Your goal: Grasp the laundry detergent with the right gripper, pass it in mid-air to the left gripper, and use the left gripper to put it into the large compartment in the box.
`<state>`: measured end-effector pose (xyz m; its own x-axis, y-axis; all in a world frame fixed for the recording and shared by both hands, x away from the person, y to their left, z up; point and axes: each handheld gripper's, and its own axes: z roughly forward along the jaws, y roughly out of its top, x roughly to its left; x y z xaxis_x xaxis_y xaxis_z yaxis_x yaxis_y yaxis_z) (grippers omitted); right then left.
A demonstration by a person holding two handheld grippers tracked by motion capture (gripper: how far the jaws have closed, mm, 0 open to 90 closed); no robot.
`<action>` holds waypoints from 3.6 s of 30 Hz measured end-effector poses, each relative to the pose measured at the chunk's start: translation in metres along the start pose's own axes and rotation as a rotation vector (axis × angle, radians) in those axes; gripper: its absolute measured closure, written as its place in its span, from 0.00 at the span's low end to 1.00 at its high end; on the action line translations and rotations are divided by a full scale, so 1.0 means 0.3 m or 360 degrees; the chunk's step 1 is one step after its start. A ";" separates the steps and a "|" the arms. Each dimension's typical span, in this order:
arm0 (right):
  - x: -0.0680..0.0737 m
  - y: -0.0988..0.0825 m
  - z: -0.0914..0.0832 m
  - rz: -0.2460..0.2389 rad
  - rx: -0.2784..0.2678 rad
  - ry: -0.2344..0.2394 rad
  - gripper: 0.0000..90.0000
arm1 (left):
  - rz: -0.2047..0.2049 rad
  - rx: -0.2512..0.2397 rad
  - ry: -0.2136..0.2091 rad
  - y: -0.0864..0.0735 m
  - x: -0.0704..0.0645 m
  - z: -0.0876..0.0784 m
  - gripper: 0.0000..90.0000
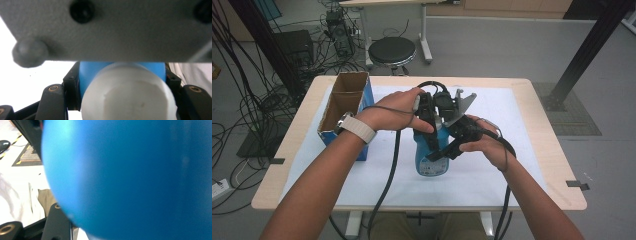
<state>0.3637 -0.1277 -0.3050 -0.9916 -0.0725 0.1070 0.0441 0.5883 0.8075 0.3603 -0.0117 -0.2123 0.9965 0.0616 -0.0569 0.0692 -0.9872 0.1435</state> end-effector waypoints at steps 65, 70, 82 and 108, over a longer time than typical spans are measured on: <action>-0.002 0.002 0.009 -0.0006 0.0006 0.0006 0.47 | -0.0032 -0.0010 -0.0003 -0.015 0.003 0.001 0.42; -0.002 0.003 0.008 -0.0007 0.0007 0.0005 0.47 | -0.0033 -0.0010 -0.0002 -0.015 0.003 -0.001 0.42; -0.001 0.006 0.009 -0.0010 0.0003 0.0003 0.47 | -0.0041 -0.0023 0.0005 -0.019 0.000 -0.003 0.42; 0.000 0.010 0.004 -0.0013 0.0009 -0.0011 0.47 | -0.0048 -0.0033 0.0017 -0.018 -0.002 -0.008 0.42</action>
<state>0.3636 -0.1250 -0.3033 -0.9927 -0.0719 0.0966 0.0354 0.5924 0.8049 0.3595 -0.0059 -0.2106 0.9944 0.0930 -0.0508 0.1001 -0.9817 0.1622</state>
